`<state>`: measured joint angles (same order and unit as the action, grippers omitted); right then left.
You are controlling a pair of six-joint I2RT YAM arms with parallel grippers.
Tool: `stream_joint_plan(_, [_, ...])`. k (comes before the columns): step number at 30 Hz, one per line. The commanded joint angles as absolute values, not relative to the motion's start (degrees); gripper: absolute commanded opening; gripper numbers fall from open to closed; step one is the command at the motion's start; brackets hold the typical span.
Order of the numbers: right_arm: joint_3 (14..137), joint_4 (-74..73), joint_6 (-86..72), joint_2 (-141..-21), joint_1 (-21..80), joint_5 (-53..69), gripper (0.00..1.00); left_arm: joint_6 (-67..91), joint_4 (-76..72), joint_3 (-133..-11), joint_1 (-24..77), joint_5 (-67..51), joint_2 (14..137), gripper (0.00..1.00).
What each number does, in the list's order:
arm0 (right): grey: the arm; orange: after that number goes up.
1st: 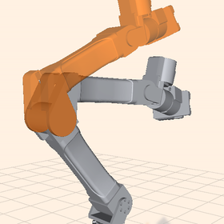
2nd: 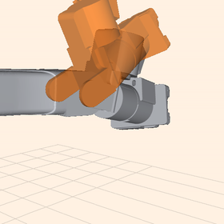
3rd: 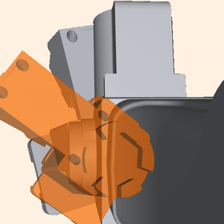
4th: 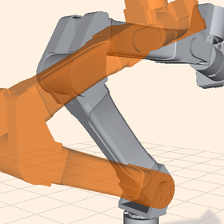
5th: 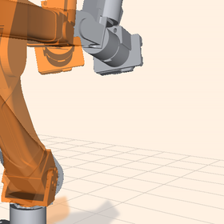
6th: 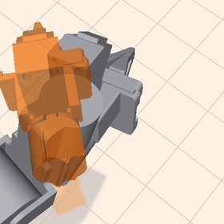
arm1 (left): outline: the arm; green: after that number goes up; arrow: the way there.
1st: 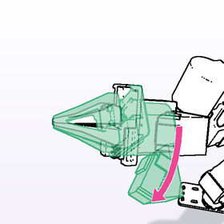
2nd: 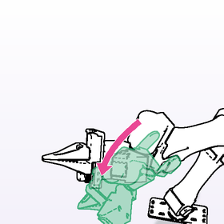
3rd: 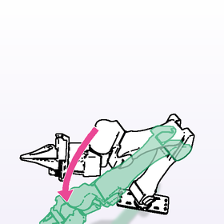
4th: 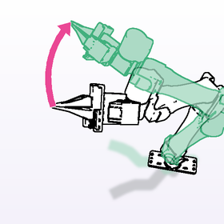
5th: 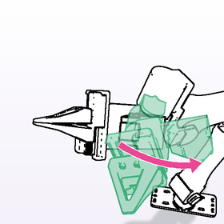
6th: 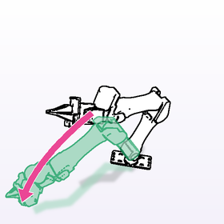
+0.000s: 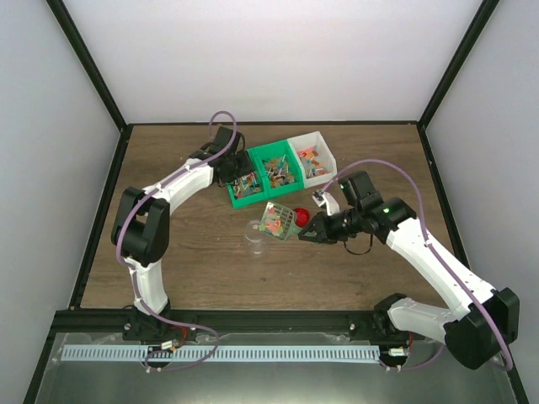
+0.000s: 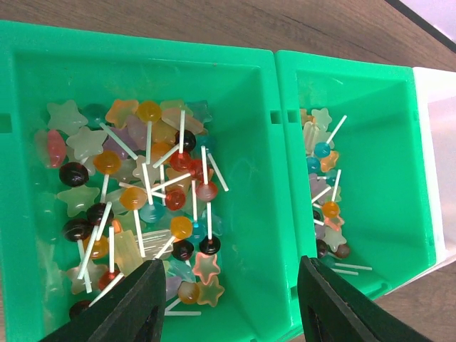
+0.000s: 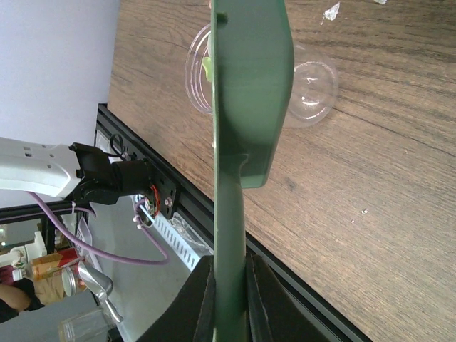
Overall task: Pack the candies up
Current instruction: Place the fake candies in the packing bottle.
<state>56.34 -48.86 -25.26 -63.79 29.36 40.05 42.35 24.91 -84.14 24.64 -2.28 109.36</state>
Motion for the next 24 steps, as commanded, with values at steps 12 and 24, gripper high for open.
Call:
stream_joint_plan(12, [57.97, -48.34, -24.27, -60.46, 30.42, 38.44, 0.01, 43.01, 23.25, -82.71, 23.62, -3.73, 107.96, 0.52])
stream_joint_plan(24, [58.4, -47.88, -24.53, -60.12, 33.75, 34.42, 0.01, 43.27, 22.75, -82.03, 23.47, -4.04, 107.63, 0.52])
